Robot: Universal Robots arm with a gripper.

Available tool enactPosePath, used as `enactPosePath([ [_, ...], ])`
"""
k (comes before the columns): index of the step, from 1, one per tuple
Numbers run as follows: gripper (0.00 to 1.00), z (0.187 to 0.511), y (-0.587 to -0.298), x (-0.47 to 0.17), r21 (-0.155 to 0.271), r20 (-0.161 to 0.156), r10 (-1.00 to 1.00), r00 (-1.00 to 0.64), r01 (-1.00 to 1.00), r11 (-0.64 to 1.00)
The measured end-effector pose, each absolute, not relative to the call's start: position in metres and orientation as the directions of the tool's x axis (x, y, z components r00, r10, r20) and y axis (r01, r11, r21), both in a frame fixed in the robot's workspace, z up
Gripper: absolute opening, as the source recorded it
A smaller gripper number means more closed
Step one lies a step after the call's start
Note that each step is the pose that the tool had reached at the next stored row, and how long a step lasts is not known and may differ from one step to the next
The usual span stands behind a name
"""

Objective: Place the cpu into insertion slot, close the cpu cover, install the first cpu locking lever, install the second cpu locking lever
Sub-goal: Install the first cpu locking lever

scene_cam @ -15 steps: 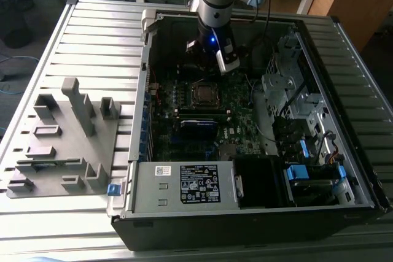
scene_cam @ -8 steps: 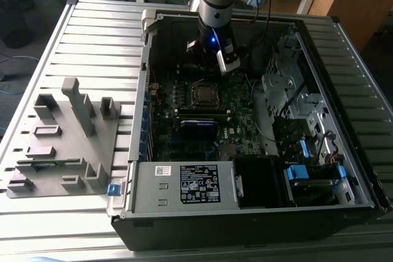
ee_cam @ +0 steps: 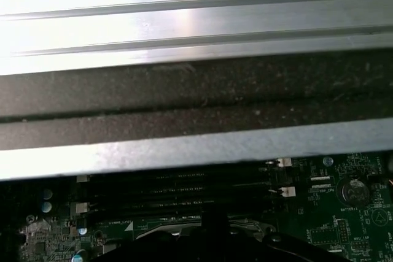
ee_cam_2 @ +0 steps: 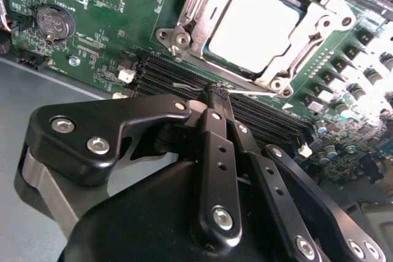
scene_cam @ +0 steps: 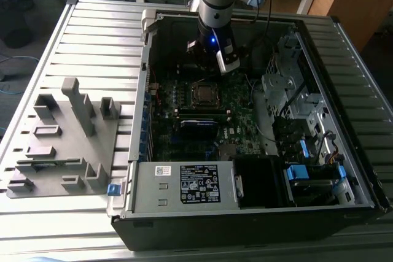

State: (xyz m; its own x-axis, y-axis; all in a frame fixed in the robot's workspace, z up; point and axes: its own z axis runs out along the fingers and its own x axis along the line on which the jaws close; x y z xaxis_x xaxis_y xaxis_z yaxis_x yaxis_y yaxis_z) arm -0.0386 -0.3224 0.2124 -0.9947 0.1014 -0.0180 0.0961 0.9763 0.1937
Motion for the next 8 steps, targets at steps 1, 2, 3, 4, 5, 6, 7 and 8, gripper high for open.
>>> enactPosePath([
  [1,0.11,0.2123,-0.3224,-0.0386,0.194,-0.019,0.103,-0.994,0.098,0.976],
  [2,0.11,0.2122,-0.3224,-0.0387,0.195,-0.021,0.105,-0.994,0.098,0.976],
  [3,0.11,0.212,-0.3224,-0.0389,0.196,-0.023,0.106,-0.994,0.099,0.976],
  [4,0.11,0.2119,-0.3224,-0.0394,0.197,-0.025,0.106,-0.994,0.099,0.975],
  [5,0.11,0.2118,-0.3224,-0.0403,0.198,-0.027,0.107,-0.994,0.099,0.975],
  [6,0.11,0.2116,-0.3224,-0.0412,0.2,-0.03,0.107,-0.994,0.099,0.975],
  [7,0.11,0.2114,-0.3224,-0.0421,0.202,-0.032,0.107,-0.994,0.099,0.974],
  [8,0.11,0.2111,-0.3224,-0.0428,0.204,-0.035,0.108,-0.994,0.098,0.974],
])
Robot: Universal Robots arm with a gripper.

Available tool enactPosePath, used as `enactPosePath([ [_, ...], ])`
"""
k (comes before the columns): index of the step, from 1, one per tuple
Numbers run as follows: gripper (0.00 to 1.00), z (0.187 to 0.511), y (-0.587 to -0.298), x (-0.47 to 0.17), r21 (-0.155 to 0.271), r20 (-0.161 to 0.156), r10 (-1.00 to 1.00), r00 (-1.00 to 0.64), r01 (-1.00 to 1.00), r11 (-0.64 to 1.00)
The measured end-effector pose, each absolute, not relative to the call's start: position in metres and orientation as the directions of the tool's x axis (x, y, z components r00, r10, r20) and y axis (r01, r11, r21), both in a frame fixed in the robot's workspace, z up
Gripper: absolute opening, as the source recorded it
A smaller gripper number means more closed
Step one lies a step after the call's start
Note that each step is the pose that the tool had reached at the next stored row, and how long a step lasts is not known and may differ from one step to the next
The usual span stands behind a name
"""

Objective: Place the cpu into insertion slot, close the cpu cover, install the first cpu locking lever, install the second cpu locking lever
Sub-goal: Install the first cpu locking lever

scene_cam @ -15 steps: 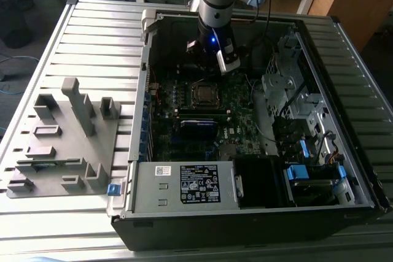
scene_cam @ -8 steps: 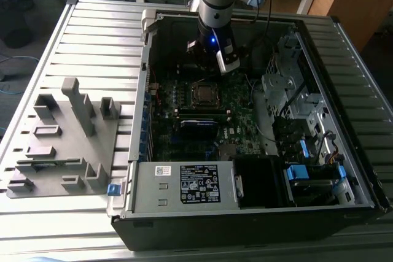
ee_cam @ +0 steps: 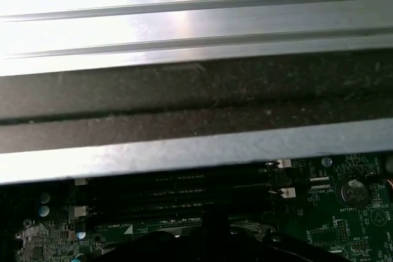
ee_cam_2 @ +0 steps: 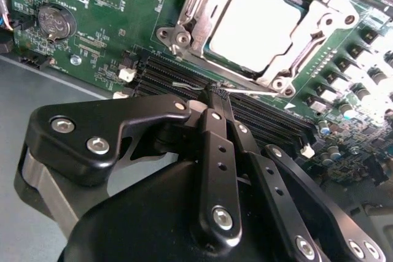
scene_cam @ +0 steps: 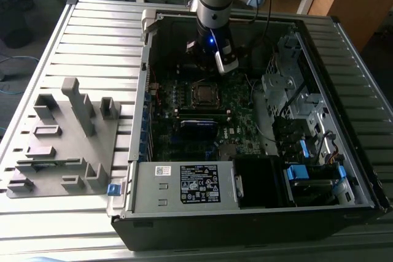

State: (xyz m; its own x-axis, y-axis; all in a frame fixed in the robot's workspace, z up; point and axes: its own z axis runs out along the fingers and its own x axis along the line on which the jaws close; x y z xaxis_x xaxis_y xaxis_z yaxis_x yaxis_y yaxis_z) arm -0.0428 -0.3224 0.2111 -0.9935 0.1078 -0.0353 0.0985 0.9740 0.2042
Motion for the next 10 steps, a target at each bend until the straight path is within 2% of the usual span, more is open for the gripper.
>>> enactPosePath([
  [10,0.11,0.2077,-0.3224,-0.0436,0.214,-0.05,0.149,-0.988,0.135,0.967],
])
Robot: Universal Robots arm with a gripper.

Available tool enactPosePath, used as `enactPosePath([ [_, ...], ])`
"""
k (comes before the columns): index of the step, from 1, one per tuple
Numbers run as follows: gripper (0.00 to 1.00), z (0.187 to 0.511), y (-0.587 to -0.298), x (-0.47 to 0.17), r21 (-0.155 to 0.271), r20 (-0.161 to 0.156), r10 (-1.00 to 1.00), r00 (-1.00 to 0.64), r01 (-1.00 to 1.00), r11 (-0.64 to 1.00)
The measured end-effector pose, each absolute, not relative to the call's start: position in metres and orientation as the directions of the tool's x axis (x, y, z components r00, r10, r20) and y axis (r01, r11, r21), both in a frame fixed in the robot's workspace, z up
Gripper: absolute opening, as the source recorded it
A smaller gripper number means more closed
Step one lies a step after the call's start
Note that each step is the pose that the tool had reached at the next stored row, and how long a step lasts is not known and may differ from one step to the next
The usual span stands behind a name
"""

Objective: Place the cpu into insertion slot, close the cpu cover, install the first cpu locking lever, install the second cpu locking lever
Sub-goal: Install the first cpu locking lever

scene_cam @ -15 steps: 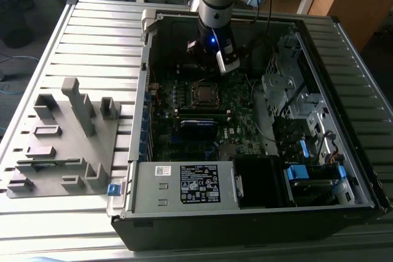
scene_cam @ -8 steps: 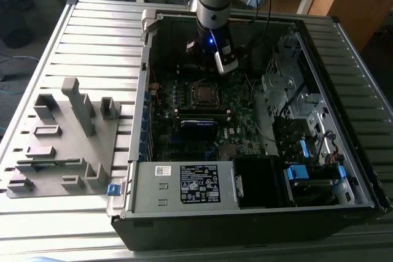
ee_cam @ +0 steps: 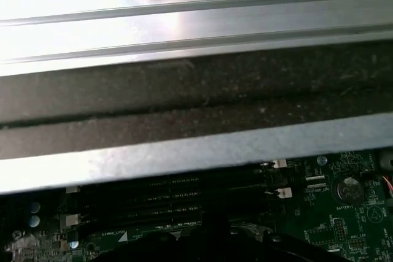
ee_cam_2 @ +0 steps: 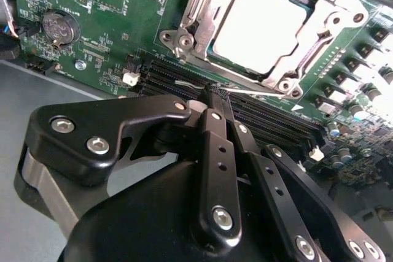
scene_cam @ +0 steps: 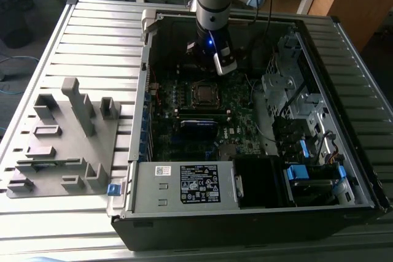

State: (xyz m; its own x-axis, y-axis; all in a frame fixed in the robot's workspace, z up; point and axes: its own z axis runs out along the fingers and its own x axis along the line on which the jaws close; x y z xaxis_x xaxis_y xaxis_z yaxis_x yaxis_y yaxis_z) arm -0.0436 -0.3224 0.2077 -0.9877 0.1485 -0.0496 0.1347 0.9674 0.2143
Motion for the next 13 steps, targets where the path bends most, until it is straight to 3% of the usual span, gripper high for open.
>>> enactPosePath([
  [13,0.11,0.2065,-0.3225,-0.0483,0.214,-0.05,0.241,-0.969,0.225,0.95],
])
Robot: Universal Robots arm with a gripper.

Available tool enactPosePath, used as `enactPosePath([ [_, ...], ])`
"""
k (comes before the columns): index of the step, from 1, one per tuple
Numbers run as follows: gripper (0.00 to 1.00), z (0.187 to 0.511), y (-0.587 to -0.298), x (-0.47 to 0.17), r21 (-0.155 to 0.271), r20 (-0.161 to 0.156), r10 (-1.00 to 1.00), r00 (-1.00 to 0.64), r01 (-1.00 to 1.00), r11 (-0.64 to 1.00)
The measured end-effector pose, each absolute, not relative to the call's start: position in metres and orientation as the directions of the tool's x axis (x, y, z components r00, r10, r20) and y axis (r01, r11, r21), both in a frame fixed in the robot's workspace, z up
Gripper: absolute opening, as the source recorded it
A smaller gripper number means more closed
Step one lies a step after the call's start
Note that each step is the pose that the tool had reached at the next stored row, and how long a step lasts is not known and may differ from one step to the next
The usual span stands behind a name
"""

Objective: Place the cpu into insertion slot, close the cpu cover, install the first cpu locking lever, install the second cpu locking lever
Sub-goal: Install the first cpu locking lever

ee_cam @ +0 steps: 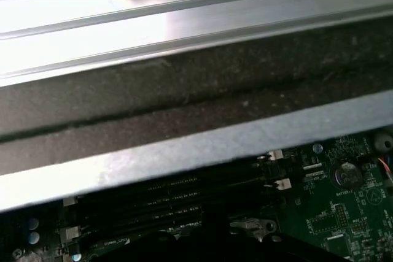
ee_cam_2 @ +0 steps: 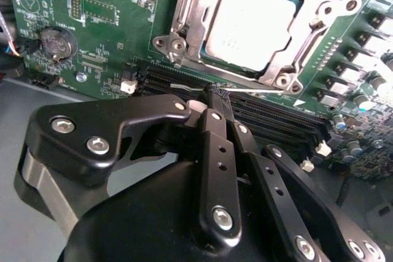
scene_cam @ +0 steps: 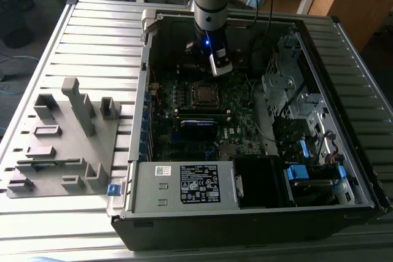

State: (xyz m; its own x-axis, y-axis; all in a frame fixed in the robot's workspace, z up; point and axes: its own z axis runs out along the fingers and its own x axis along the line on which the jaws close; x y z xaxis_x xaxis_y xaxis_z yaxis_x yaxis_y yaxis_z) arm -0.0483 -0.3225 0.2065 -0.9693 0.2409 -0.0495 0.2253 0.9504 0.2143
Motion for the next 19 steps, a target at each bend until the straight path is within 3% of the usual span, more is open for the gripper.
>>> enactPosePath([
  [19,0.11,0.2051,-0.3216,-0.0515,0.216,-0.054,0.297,-0.953,0.279,0.936],
])
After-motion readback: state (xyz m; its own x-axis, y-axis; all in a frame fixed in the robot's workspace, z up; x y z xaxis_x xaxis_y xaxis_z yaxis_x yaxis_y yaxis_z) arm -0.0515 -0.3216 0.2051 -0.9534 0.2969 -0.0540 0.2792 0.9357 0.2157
